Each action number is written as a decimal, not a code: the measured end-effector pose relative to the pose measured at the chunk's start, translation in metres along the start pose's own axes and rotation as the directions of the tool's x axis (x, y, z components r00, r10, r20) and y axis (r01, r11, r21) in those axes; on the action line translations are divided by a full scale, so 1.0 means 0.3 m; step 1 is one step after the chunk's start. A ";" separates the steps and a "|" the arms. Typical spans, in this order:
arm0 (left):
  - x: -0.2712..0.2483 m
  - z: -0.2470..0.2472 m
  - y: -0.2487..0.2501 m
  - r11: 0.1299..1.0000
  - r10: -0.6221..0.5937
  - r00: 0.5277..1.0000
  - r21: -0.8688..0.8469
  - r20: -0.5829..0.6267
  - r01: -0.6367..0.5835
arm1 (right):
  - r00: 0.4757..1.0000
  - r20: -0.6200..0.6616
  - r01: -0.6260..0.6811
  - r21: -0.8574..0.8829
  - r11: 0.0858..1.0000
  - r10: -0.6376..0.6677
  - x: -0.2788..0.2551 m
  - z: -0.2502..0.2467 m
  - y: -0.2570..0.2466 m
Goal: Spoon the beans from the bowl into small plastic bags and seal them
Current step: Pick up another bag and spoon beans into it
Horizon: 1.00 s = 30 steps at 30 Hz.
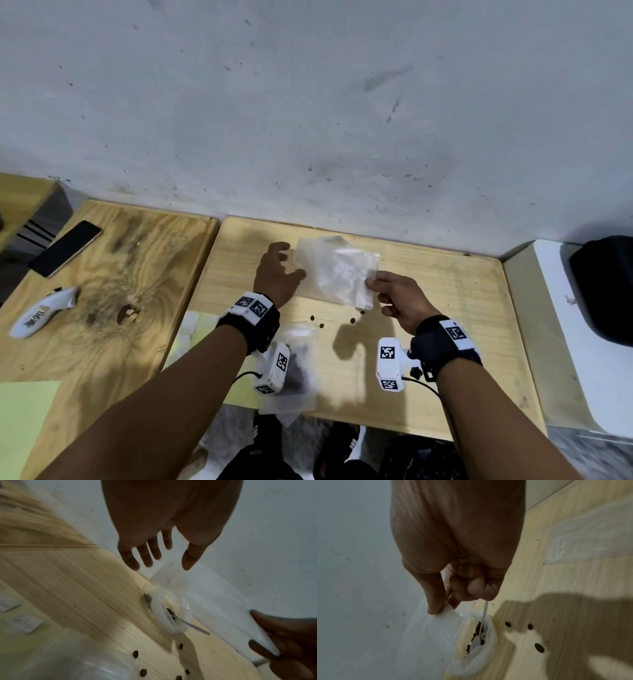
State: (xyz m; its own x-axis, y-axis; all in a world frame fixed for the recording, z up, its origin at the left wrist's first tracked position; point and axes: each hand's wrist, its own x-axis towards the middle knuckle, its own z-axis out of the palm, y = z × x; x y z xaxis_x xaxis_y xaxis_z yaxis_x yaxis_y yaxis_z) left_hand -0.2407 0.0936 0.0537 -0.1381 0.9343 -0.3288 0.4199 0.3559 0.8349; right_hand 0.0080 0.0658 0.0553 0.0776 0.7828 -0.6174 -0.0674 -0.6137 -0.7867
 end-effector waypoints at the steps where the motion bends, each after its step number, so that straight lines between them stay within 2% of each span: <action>1: -0.006 0.008 0.001 0.996 0.061 0.997 0.067 -0.056 -0.057 | 1.000 -0.010 0.018 -0.017 1.000 -0.018 -0.003 0.007 -0.001; 3: -0.023 0.030 0.012 0.977 0.190 0.977 0.119 -0.092 -0.179 | 0.998 -0.031 0.045 -0.056 0.997 -0.047 -0.010 0.032 -0.004; 5: -0.041 0.057 0.040 0.976 0.211 0.978 0.048 -0.002 -0.211 | 0.996 -0.029 0.080 -0.093 0.992 -0.083 -0.018 0.067 -0.013; 8: -0.047 0.099 0.069 0.989 0.144 0.976 -0.062 0.162 -0.136 | 0.985 0.014 0.171 -0.109 0.979 -0.170 -0.025 0.117 -0.025; 11: -0.042 0.122 0.079 0.991 0.107 0.974 -0.105 0.199 -0.088 | 0.970 0.086 0.238 -0.143 0.961 -0.228 -0.034 0.145 -0.034; 14: -0.034 0.124 0.076 0.987 0.054 0.979 -0.159 0.196 -0.023 | 0.970 0.144 0.226 -0.214 0.950 -0.198 -0.031 0.144 -0.040; 19: -0.031 0.103 0.068 0.945 0.035 0.955 -0.321 0.296 0.065 | 0.970 0.204 0.181 -0.249 0.951 -0.131 -0.019 0.118 -0.042; 25: -0.038 0.095 0.066 0.948 0.038 0.952 -0.313 0.305 0.062 | 0.970 0.173 0.218 -0.297 0.930 -0.172 -0.013 0.122 -0.044; 30: -0.038 0.093 0.102 0.968 -0.095 0.965 -0.201 0.244 0.147 | 0.926 0.136 0.378 -0.297 0.877 -0.353 -0.001 0.157 -0.029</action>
State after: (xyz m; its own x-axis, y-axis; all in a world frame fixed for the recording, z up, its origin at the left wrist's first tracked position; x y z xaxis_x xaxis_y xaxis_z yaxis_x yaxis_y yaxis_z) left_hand -0.2012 0.0931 0.0708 0.0459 0.8620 -0.5049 0.2057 0.4864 0.8492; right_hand -0.0384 0.0758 0.0624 -0.0396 0.9554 -0.2927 0.2654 -0.2723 -0.9249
